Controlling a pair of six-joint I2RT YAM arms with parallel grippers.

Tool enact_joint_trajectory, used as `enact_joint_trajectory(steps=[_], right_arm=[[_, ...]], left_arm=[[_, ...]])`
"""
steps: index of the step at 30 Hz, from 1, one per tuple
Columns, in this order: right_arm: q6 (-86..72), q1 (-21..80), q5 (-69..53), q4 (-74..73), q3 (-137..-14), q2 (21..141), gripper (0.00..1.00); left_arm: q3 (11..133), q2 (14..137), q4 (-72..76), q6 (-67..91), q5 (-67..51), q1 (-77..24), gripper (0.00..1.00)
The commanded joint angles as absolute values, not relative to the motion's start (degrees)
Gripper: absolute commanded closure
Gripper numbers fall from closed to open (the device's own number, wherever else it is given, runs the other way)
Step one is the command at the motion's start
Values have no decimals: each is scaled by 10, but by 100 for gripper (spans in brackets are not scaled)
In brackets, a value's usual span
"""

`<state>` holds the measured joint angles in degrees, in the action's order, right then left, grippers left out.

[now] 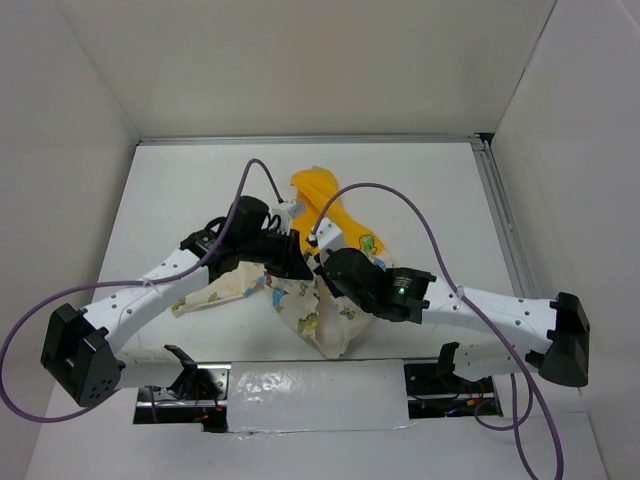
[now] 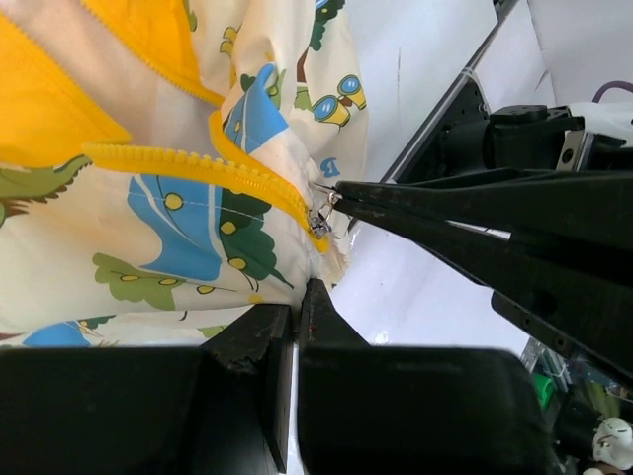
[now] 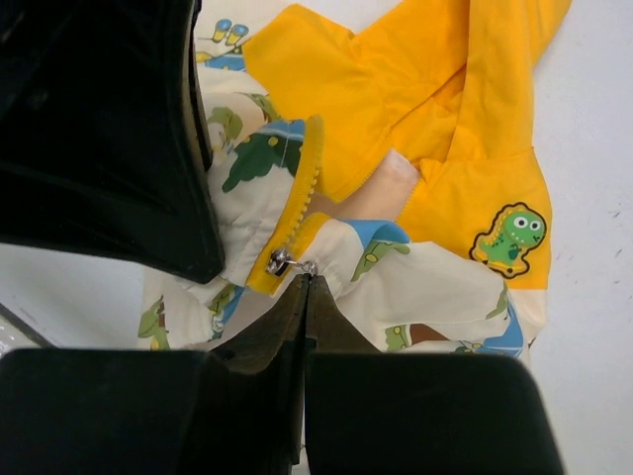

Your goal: Zip up the jacket

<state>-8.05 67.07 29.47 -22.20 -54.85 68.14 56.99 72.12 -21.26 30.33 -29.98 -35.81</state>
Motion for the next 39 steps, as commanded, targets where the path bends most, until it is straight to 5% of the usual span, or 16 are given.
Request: enact_joint_trajectory(steps=[1, 17, 31, 39], right_arm=[[-94, 661, 317, -220, -577, 661, 100], [-174, 681, 699, -263, -656, 794, 100], [-134, 535, 477, -133, -652, 769, 100], [-107, 483, 403, -180, -681, 805, 100]], left_arm=[[571, 703, -193, 258, -315, -363, 100], [533, 723, -200, 272, -338, -403, 100], [478, 679, -219, 307, -357, -433, 100], [429, 661, -242, 370, -324, -448, 100]])
